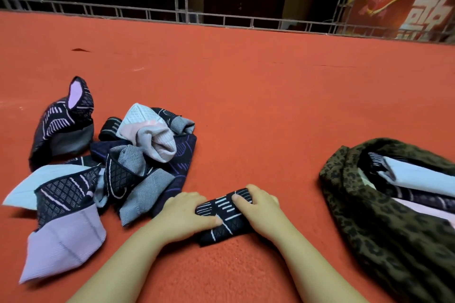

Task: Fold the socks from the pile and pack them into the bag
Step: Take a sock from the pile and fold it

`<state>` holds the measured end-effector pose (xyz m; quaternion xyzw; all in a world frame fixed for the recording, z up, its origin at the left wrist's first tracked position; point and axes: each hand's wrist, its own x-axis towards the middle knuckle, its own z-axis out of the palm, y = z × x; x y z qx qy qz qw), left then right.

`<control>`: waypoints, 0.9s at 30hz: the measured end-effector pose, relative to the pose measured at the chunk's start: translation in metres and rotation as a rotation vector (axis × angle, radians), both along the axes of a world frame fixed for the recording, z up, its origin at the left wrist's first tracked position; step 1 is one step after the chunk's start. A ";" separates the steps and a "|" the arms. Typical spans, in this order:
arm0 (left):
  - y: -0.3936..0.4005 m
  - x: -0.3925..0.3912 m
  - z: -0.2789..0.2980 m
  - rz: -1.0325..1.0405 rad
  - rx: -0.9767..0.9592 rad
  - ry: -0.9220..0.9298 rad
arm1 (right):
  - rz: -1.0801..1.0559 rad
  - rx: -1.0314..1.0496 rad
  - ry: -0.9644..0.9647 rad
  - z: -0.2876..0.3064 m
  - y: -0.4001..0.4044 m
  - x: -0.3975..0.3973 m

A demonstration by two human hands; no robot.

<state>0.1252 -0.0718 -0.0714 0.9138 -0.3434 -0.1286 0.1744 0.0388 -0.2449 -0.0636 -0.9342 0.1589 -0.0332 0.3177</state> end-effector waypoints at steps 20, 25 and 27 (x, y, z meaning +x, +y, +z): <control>-0.143 -0.117 0.092 0.102 -0.908 0.688 | -0.482 0.607 -0.474 0.091 -0.097 -0.135; -0.203 -0.160 0.115 0.004 -0.963 0.836 | -0.655 0.583 -0.567 0.117 -0.158 -0.185; -0.222 -0.173 0.117 -0.032 -0.969 0.722 | -0.758 0.590 -0.590 0.122 -0.182 -0.204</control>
